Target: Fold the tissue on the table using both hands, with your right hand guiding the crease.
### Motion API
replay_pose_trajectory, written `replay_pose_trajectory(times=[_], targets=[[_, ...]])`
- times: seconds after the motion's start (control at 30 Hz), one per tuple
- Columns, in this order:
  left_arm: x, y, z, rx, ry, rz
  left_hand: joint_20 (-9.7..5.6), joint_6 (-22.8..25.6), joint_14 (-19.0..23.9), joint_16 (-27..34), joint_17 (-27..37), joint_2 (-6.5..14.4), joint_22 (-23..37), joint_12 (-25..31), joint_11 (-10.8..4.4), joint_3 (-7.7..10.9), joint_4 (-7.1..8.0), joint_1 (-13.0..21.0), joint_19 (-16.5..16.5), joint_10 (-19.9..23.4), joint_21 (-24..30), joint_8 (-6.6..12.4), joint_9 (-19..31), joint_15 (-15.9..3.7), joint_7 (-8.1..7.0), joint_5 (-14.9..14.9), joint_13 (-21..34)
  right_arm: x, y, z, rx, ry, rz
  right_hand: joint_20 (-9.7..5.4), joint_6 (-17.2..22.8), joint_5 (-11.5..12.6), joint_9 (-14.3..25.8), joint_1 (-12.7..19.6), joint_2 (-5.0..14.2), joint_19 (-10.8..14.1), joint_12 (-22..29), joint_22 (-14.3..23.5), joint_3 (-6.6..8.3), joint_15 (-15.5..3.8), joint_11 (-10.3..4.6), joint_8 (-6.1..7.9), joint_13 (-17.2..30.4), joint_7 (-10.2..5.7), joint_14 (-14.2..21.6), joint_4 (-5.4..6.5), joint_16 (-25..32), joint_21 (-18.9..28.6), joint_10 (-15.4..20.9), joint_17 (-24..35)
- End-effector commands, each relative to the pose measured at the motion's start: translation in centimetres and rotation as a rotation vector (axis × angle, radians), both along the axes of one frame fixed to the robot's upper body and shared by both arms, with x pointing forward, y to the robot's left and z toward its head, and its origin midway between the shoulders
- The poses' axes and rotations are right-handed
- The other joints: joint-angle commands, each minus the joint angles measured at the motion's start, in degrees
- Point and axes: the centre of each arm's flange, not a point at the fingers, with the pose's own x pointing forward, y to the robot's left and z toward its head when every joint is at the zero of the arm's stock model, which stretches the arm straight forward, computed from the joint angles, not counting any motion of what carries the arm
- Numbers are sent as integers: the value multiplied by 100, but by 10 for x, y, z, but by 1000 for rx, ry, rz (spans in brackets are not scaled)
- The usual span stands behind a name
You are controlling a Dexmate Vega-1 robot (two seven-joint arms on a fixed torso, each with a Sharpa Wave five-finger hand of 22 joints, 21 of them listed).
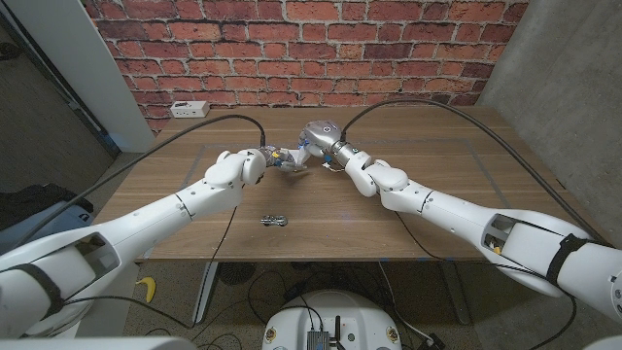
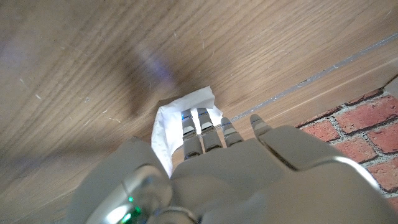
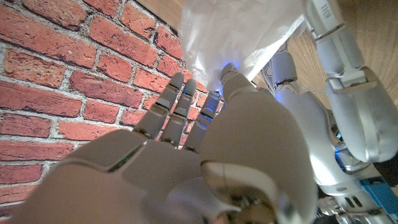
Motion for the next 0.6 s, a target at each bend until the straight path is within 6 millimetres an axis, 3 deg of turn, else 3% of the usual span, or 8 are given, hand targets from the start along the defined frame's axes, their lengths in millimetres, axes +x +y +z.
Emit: replay_pose_trajectory(times=[0.03,0.6], targets=[[1,3,-3,-11,8,-2,16,65,3,28,23,-5,11,-14,-22,-28,7,-49,1,32,29,49,27,-7,-10,45,14,8,20,6,4,6,64,14,47,14,6,55,-19,41,-19,17,53,-1023,-16,51,13,-23,71,6,-26,26,19,1],[-3,5,-5,-28,16,3,35,117,7,25,21,-22,10,-21,-39,-54,-6,-88,6,62,41,57,30,-16,-34,48,15,25,27,2,89,97,122,45,88,59,-1,57,-105,123,-45,13,156,-1044,-160,88,27,-143,255,-2,-111,57,132,-43]])
